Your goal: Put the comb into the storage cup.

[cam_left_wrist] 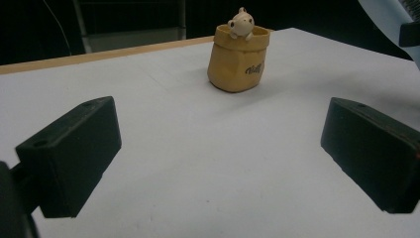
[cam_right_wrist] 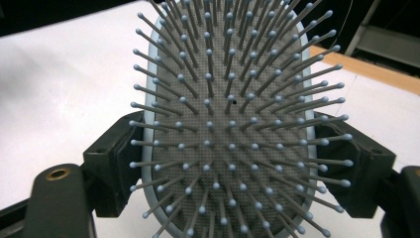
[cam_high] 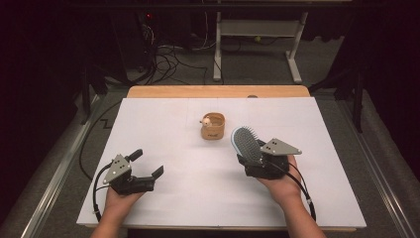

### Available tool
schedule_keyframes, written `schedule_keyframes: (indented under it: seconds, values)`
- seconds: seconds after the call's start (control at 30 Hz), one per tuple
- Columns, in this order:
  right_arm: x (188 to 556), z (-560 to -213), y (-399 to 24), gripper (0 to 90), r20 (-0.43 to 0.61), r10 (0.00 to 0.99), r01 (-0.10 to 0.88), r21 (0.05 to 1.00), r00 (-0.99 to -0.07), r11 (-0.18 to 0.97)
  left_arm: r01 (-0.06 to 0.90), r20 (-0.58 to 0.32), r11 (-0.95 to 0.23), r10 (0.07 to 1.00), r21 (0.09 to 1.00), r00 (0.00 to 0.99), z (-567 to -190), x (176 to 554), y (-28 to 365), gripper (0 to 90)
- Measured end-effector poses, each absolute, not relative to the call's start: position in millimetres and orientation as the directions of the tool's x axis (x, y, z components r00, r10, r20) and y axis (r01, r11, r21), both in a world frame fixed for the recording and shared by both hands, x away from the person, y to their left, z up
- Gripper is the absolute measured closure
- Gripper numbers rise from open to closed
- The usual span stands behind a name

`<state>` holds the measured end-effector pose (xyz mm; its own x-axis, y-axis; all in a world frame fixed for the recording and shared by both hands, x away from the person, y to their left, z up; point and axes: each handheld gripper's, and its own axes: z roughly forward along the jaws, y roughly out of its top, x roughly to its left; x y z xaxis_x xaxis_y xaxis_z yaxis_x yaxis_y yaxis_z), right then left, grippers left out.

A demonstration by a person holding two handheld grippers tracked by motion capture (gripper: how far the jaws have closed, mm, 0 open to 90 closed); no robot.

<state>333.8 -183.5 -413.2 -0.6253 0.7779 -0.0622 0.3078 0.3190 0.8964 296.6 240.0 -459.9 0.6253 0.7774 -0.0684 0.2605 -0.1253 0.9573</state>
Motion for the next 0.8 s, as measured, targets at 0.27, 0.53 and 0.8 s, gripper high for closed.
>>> schedule_keyframes:
  seconds: [0.27, 0.53, 0.8]
  values:
    - [326.1, -411.2, -187.7, 20.6, -0.07, 0.783, 0.245, 0.93, -0.618, 0.276, 0.262, -0.068, -0.127, 0.777, 0.957, 0.625, -460.0, 296.8, 240.1, 2.9]
    - [317.4, -411.0, -205.7, 20.6, -0.057, 0.8, 0.219, 0.948, -0.597, 0.231, 0.266, -0.071, -0.127, 0.778, 0.956, 0.625, -460.3, 297.6, 239.2, 2.9]
    - [312.8, -413.0, -216.0, 20.6, -0.094, 0.816, 0.205, 0.946, -0.571, 0.252, 0.26, -0.066, -0.132, 0.77, 0.957, 0.635, -458.8, 296.0, 236.8, 3.0]
